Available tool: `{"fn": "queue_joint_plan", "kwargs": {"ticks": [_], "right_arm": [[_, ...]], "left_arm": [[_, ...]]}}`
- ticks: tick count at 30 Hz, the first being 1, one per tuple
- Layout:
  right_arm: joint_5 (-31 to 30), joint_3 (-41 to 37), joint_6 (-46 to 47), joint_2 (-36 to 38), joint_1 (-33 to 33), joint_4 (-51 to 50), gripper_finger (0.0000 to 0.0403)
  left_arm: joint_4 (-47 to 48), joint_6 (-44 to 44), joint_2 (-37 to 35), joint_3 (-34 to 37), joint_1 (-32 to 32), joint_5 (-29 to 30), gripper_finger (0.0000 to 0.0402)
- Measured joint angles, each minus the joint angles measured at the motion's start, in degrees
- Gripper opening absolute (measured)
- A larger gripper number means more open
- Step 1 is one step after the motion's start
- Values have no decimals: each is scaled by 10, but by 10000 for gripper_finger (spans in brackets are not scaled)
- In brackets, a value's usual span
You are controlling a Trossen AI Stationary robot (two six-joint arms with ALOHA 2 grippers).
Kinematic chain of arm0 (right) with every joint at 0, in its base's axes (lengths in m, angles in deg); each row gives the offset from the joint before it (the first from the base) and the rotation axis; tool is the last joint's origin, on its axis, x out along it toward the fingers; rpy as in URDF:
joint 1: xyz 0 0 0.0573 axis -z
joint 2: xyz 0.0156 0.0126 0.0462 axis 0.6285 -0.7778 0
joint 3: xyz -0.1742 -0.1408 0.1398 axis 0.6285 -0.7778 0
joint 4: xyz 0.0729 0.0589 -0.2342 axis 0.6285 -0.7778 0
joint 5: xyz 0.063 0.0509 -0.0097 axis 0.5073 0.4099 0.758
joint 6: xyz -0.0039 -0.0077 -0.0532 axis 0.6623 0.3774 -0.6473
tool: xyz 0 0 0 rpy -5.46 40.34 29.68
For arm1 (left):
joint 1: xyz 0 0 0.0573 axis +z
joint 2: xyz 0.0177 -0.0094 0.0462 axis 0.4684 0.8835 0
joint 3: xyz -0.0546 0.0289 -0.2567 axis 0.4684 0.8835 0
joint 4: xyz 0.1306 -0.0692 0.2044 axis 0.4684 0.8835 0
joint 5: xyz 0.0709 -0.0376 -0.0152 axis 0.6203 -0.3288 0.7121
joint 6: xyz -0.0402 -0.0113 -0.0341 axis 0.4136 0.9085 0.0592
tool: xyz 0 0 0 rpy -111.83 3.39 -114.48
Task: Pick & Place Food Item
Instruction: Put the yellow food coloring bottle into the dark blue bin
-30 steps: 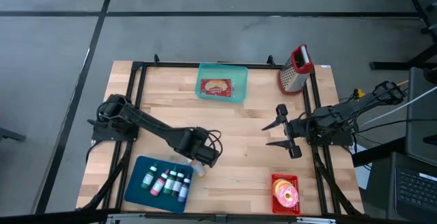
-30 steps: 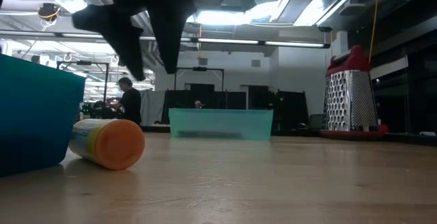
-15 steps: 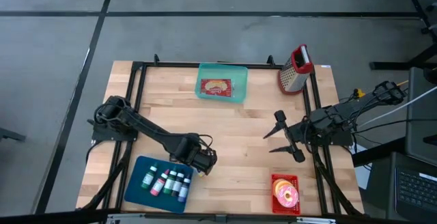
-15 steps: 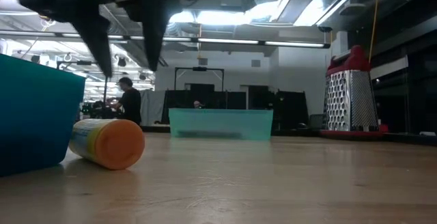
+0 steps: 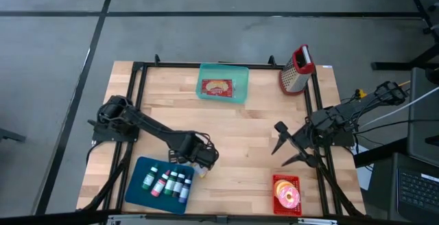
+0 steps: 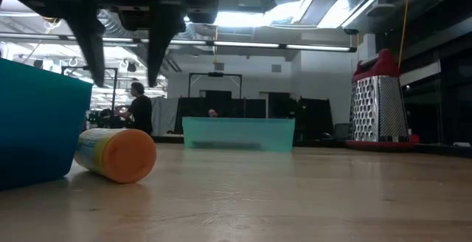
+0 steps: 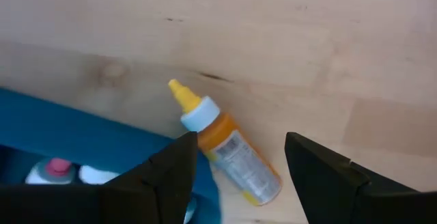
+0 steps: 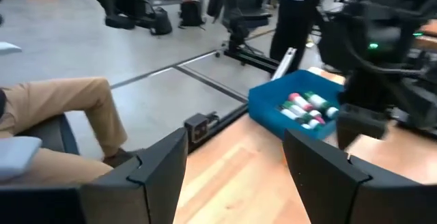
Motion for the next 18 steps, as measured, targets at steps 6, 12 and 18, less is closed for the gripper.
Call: {"fn": "queue_joint_plan", "kwargs": {"ticks": [6,12,18], "right_arm": [[5,0,3,-2,-16,12,245],[18,0,8,-4,-35,-9,245],[18,0,16,-4,-57,-31,245]], "left_arm": [[-22,15,12,-1,18,-20,216],[-32,33,38,0,23,-66,210],[-55,35,60,0,24,-90,197]]}}
